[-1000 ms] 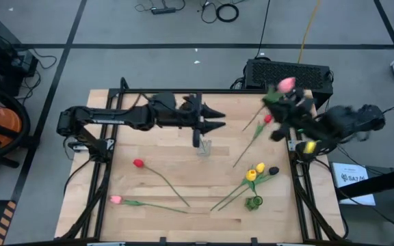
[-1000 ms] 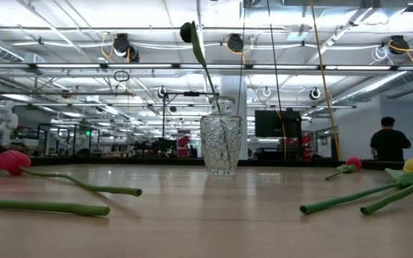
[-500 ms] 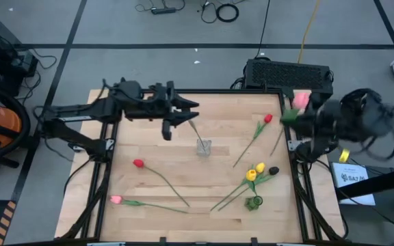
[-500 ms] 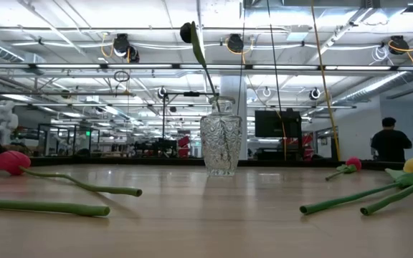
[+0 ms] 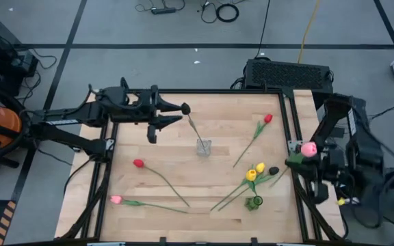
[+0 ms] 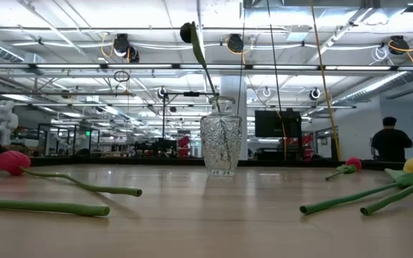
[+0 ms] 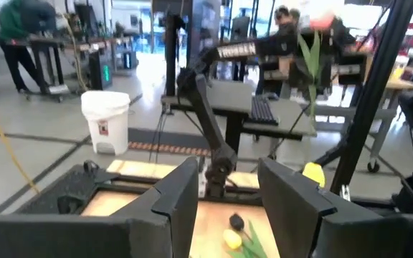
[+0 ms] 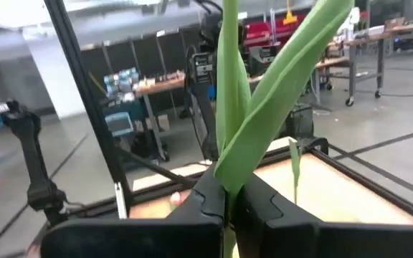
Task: Sort flowers into vase by color
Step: Put the top pink flower into the green vase
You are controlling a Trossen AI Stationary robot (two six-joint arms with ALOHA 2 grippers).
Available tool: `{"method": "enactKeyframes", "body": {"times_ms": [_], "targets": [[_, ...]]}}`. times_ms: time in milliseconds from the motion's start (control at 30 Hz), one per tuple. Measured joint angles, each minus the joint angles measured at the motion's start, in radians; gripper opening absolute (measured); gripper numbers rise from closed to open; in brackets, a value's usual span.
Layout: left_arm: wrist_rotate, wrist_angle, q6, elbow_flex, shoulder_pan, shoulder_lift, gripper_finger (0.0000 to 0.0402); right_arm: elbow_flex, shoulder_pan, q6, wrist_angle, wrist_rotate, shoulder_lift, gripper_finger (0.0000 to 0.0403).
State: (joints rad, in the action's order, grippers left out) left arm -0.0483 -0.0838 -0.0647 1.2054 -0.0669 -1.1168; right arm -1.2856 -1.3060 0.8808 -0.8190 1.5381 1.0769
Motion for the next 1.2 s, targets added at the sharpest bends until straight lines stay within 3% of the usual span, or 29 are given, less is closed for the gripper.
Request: {"method": "enactKeyframes", "body": {"times_ms": [267,800,1200], "targets": [[0.0,0.07,-0.07,-0.117,0.002,0.101,0.0153,0.086,-0.018,0.212,0.006,0.033,0.075,0.0],[0.0,0.083,-0.088,-0.117,0.002,0.106,0.0153,0.089,0.031,0.279,-0.01,0.032,0.221,0.0],[0.0,0.083,-0.09,-0.117,0.002,0.106,0.0153,0.089,0.044,0.445,-0.151,0.025,0.307,0.0]]}}
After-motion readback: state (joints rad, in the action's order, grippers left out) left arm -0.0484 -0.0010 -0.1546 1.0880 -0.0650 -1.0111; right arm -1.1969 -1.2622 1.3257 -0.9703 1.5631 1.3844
